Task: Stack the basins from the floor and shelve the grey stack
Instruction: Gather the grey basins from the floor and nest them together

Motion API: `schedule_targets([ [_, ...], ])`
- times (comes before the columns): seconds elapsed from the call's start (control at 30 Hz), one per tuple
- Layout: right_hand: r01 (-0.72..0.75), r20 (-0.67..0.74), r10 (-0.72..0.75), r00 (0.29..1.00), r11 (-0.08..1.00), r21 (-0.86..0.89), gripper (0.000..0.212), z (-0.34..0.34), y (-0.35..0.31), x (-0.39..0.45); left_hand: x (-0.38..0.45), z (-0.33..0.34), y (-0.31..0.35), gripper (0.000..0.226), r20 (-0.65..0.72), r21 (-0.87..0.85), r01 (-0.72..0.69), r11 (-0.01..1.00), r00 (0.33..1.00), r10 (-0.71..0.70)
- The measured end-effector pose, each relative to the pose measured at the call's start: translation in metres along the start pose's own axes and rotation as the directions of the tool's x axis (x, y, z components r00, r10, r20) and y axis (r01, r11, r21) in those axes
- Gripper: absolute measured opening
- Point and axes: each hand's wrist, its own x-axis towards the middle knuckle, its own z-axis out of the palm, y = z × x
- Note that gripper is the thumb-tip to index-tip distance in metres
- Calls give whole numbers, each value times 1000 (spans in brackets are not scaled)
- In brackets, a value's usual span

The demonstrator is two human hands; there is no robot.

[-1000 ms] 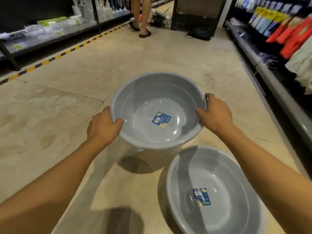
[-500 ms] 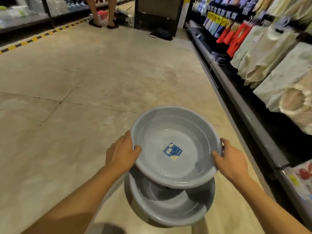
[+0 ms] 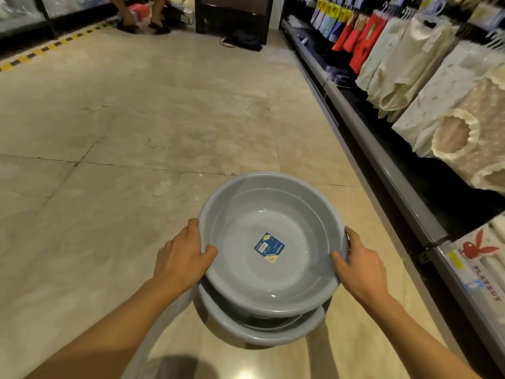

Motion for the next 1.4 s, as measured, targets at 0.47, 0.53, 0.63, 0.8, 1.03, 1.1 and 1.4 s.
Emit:
schedule_targets([
  [0.47, -3, 131, 13, 991, 997, -80, 56, 37, 18, -21, -15, 30, -16, 61, 215, 46, -9, 999, 977, -1],
  [0.53, 3, 149, 8, 989, 997, -74, 54, 43, 19, -24, -16, 33, -16, 70, 237, 42, -36, 998, 971, 25],
  [0.63, 14, 172, -4, 985, 999, -53, 58, 49, 24, -28, -13, 35, -15, 76, 228, -9, 6, 1000, 974, -3],
  [0.8, -31, 229, 28, 973, 999, 10, 69, 55, 30, -27, -12, 38, -16, 78, 251, -38, 48, 998, 967, -37],
  [1.03, -66, 304, 24, 952, 990, 129, 77, 62, 36, -24, -15, 43, -24, 86, 327, 20, 81, 996, 942, -83],
  [1.1, -59, 297, 13, 955, 987, 149, 77, 65, 36, -24, -15, 45, -23, 87, 329, -4, 86, 996, 941, -80],
  [1.4, -1, 265, -47, 963, 984, 178, 76, 60, 23, -6, -11, 39, -28, 84, 242, -182, 153, 971, 964, -107],
])
